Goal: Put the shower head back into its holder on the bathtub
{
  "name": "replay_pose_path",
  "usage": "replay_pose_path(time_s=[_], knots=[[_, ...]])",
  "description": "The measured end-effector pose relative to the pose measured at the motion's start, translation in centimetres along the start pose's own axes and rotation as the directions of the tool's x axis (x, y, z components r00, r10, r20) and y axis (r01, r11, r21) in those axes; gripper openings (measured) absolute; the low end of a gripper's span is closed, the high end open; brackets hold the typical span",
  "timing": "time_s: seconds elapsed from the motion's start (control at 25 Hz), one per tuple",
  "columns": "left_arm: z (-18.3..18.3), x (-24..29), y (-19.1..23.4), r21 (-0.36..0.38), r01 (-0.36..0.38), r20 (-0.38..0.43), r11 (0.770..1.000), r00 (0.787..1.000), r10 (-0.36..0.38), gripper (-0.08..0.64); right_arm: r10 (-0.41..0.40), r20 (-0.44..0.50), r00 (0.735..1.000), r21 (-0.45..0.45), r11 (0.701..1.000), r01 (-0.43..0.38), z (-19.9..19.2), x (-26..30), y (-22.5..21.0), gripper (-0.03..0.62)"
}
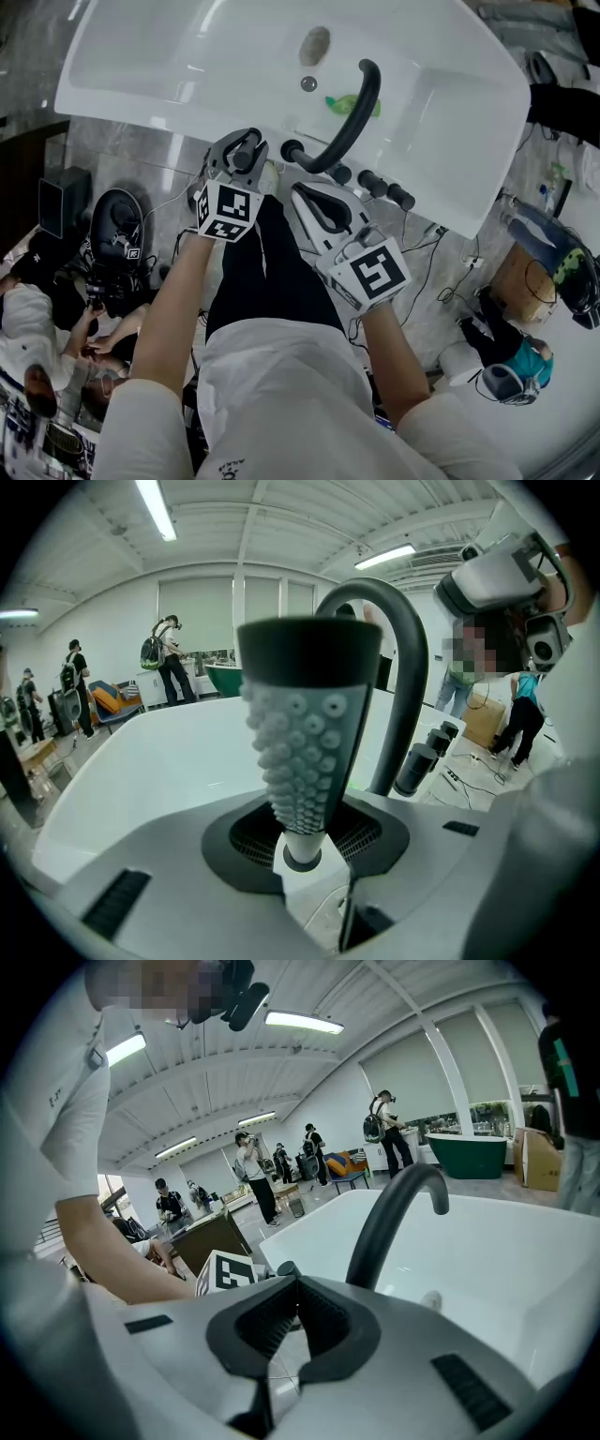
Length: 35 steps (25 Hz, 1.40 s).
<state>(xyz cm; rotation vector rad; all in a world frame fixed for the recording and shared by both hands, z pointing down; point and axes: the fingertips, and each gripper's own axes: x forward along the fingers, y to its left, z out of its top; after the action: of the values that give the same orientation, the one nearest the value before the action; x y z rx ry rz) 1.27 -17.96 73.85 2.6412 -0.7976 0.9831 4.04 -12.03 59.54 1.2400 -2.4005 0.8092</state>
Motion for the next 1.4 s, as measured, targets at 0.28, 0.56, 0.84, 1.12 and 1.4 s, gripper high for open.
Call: replay_pose_path(time_s=[0.28,0.56,0.84,1.12,1.4], knots=[[-0.9,0.9,0.0,-0.015,0.01,-0.028,1.0,1.0,-0.011,0.14,-0.007,0.004,1.0,0.005,1.0,0.007,0.0,-0.2,-0.4,0.017],[-0.4,1.6,-0.2,-0.023,0.031,-0.04,0.999,0.999,-0.032,0.141,-0.01,0.008,1.0,0.023,1.0,0.009,0.2,-0.3,-0.3,0.017],[-0.7,1.3,-0.4,-0.052,0.058,-0.051,0.997,0.997,-0.061,0.156,-0.012,0.018,1.0,0.015,1.0,0.012,0.7,-0.2,0.2,0.017],[-0.4,0.5,-0.3,-0.059,0.075,-0.051,0.995,0.996,-0.078,0.21,-0.031,0.026,0.999,0.009,0.999,0.031,1.2,-0.6,0.4,0.017],[1.1,-2.4,0.8,-0.068,0.051,-0.03,0.996,0.998,-0.053,0.213,-0.1,0.119,0.988,0.068,0.993,0.092,3.6,-2.1,0.4,0.017]])
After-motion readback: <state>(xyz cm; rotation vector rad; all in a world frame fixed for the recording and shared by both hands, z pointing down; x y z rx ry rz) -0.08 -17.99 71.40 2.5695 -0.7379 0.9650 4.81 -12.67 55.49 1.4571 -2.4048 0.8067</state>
